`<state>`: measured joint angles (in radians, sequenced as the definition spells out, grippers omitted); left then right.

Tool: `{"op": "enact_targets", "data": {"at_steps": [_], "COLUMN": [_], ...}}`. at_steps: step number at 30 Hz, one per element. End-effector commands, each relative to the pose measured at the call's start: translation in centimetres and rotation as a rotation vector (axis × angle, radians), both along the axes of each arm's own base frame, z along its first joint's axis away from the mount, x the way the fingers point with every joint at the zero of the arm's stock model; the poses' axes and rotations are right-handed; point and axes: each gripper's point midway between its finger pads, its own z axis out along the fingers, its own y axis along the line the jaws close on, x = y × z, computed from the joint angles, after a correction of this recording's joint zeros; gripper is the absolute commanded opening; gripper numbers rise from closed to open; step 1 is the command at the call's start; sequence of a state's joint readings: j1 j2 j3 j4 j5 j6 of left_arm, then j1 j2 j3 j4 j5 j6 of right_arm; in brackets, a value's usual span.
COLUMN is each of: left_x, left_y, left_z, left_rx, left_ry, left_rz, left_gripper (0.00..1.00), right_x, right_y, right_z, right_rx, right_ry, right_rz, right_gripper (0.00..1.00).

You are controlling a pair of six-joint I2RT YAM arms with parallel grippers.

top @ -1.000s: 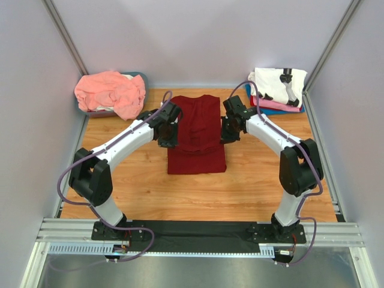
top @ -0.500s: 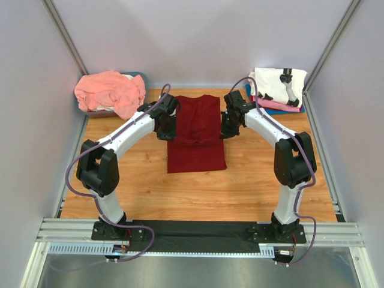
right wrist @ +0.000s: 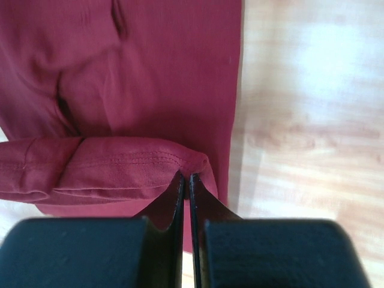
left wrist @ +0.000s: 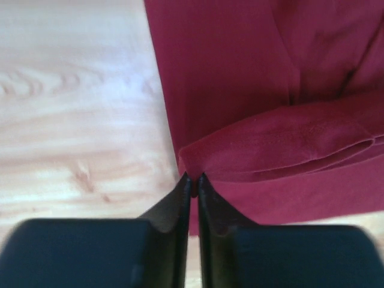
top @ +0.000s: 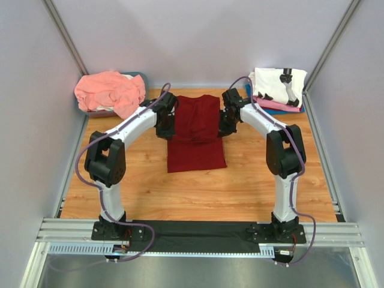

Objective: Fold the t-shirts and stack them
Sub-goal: Fold the tshirt

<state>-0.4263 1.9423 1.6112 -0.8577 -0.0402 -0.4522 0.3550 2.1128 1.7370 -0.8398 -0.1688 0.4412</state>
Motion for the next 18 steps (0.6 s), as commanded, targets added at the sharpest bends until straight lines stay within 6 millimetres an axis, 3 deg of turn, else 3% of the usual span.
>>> {"op": "enact_targets", "data": {"at_steps": [1, 2, 3, 4, 6, 7, 8, 9, 11, 12, 13, 15, 16, 18], "left_x": [3.9, 4.9, 5.7, 7.3, 8.9, 9.8, 10.0, 10.3, 9.5, 8.6, 7.6, 5.0, 4.1, 1.2], "left_y": [1.3, 2.0, 2.2, 1.7, 1.1, 0.9, 1.0, 1.0, 1.0, 1.0, 1.2, 1.7, 1.9, 2.4], "left_z": [1.0, 1.2, 0.3, 2.4, 2.7, 5.7, 6.4, 7.7, 8.4, 10.6, 8.6, 8.2, 7.9, 6.9], "left_rx": [-0.026, -0.03, -0.021, -0.056, -0.073, -0.079, -0.071, -0.076, -0.092, -0.117, -0.115, -0.137, -0.139, -0.156], "left_ry": [-0.033, -0.038, -0.02, -0.059, -0.066, -0.106, -0.112, -0.134, -0.135, -0.18, -0.147, -0.139, -0.133, -0.113], "left_rz": [0.021, 0.038, 0.041, 0.035, -0.003, -0.008, -0.007, -0.006, -0.007, -0.003, -0.001, 0.011, 0.016, 0.018], "left_gripper": [0.27, 0.37, 0.5, 0.54, 0.58, 0.58, 0.58, 0.58, 0.58, 0.58, 0.58, 0.58, 0.58, 0.58], "right_x": [3.3, 4.1, 5.9, 6.6, 8.6, 8.9, 9.0, 8.4, 7.2, 6.8, 4.4, 2.9, 0.0, -1.5], "right_y": [-0.2, -0.6, -0.5, -0.8, -1.5, -1.5, -1.9, -2.0, -2.0, -1.9, -2.2, -2.0, -2.4, -1.7], "right_z": [1.5, 0.3, 2.8, 3.0, 5.6, 6.7, 7.5, 8.8, 9.8, 12.3, 9.3, 8.4, 7.0, 6.6], "right_rx": [0.049, 0.064, 0.08, 0.073, 0.085, 0.096, 0.094, 0.099, 0.117, 0.147, 0.133, 0.171, 0.175, 0.24], "right_ry": [-0.032, -0.005, -0.045, -0.039, -0.077, -0.093, -0.107, -0.122, -0.138, -0.212, -0.138, -0.154, -0.109, -0.115], "right_rz": [-0.01, -0.02, -0.033, -0.048, -0.079, -0.084, -0.096, -0.097, -0.093, -0.087, -0.089, -0.079, -0.079, -0.047], "right_gripper": [0.51, 0.62, 0.65, 0.66, 0.67, 0.67, 0.67, 0.67, 0.67, 0.67, 0.67, 0.68, 0.68, 0.69]}}
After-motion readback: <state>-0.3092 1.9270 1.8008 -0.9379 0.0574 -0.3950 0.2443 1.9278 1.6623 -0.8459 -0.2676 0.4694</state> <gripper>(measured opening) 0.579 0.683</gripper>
